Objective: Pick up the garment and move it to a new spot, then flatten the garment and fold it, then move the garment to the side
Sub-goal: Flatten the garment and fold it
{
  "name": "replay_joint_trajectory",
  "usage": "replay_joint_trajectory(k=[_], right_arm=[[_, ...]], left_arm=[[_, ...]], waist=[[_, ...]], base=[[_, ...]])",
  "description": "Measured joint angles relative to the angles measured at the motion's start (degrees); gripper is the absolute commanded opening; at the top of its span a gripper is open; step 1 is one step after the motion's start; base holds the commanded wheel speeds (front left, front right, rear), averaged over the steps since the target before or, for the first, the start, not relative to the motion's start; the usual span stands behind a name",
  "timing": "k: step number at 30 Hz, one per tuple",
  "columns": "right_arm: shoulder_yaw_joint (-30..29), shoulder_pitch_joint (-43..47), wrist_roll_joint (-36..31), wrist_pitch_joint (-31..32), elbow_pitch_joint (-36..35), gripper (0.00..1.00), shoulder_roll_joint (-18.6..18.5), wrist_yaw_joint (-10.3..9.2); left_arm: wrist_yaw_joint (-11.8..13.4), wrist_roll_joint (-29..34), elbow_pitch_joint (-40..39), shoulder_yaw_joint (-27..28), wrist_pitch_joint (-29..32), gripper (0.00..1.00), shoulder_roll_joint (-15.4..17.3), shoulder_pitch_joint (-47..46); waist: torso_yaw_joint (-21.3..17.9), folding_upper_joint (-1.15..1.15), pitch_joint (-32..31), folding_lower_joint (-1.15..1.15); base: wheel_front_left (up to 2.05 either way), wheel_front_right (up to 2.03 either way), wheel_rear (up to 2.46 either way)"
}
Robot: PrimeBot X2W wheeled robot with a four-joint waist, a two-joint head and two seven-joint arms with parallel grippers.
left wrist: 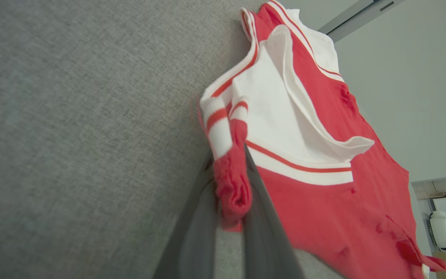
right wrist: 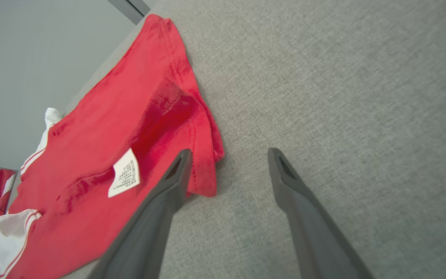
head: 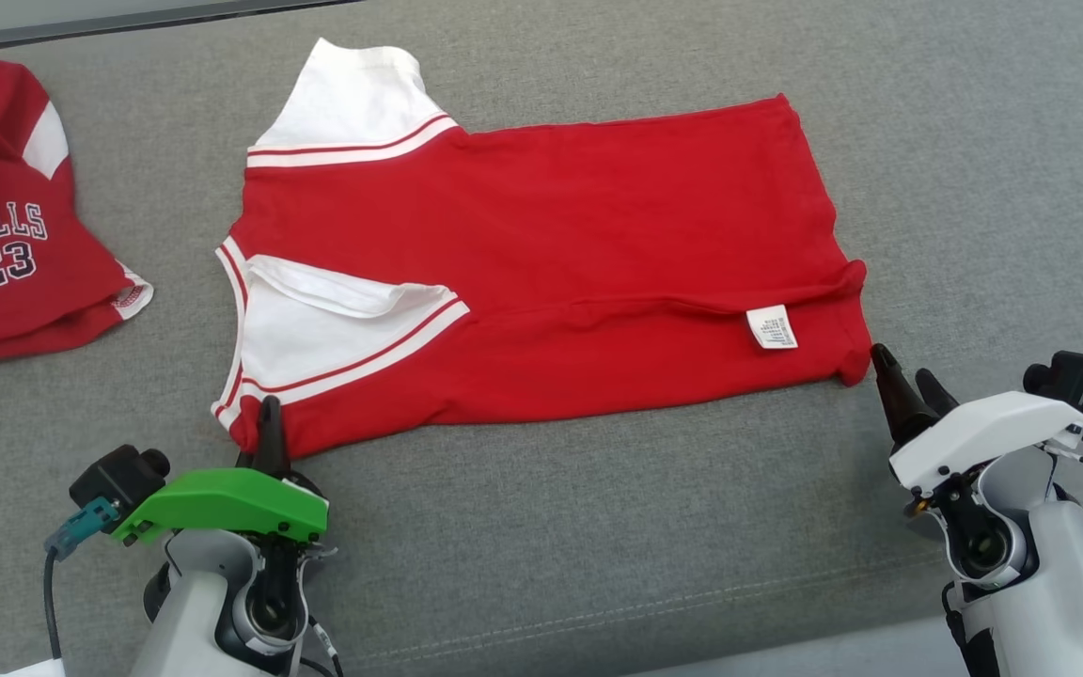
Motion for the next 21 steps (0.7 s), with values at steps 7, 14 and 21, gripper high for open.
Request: replay_joint_trajectory(k=[7,14,21], right_arm=[[0.6,-2.6,1.2,-2.3,6.4,1.0,0.1,0.0],[3.5,-6.9,1.6,-4.5,13.6,0.51,-0.6,0.01],[7.5,-8.1,3.3,-4.1,15.4,0.0,-3.6,0.01]], left_arm=[[-0.2,0.4,-1.2,-1.3,0.1,0.0,-0.9,-0.2],[0.1,0.8,-2.0,-2.1,0.4,0.0,-1.2,-0.3],[0.1,0.9,-4.0,-2.0,0.3,0.0,-0.7,-0.4]], waist=[[2.2,0.0,0.4,0.0],[4.2,0.0,0.7,0.0],[4.5,0.0,0.3,0.0]], base=[[0.0,0.0,0.0],[0.0,0.0,0.0],[0.0,0.0,0.0]])
